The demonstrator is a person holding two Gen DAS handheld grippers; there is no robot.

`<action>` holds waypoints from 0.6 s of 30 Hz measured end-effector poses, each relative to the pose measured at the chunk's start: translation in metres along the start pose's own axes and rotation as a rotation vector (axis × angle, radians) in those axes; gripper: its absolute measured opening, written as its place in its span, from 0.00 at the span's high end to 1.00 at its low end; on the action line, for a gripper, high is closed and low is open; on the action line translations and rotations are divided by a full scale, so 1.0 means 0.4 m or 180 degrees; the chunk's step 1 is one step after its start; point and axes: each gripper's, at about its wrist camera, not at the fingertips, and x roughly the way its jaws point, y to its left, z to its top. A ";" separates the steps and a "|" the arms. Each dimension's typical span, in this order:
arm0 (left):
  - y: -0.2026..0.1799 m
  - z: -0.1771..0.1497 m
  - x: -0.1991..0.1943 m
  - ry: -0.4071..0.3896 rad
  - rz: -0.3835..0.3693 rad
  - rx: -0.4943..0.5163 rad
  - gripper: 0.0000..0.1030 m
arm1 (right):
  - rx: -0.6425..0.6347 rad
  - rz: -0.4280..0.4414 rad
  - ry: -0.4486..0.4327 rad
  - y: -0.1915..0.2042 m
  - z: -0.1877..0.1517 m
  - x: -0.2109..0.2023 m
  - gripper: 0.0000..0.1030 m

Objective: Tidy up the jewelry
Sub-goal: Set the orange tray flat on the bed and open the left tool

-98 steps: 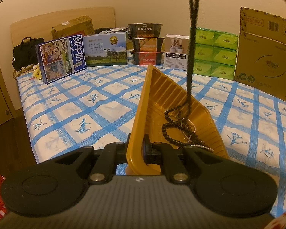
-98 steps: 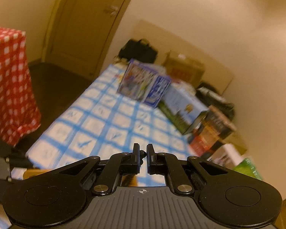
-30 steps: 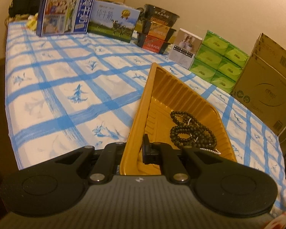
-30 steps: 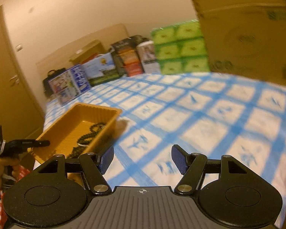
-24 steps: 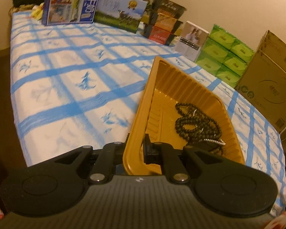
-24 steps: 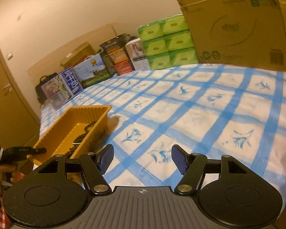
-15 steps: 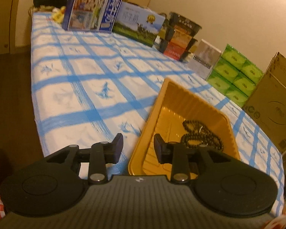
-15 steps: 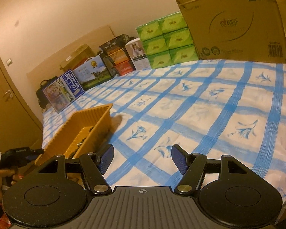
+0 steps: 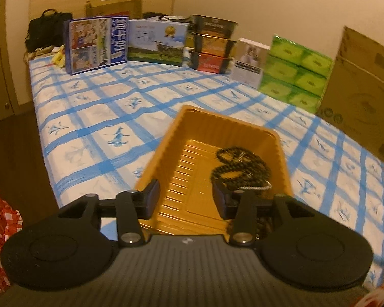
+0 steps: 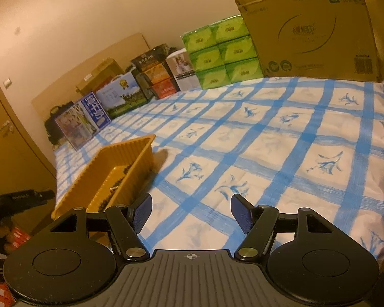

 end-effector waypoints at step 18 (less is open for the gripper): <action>-0.197 -0.077 -0.069 0.0225 -0.0158 0.0637 0.01 | 0.0065 -0.0573 0.0424 0.071 -0.044 -0.042 0.20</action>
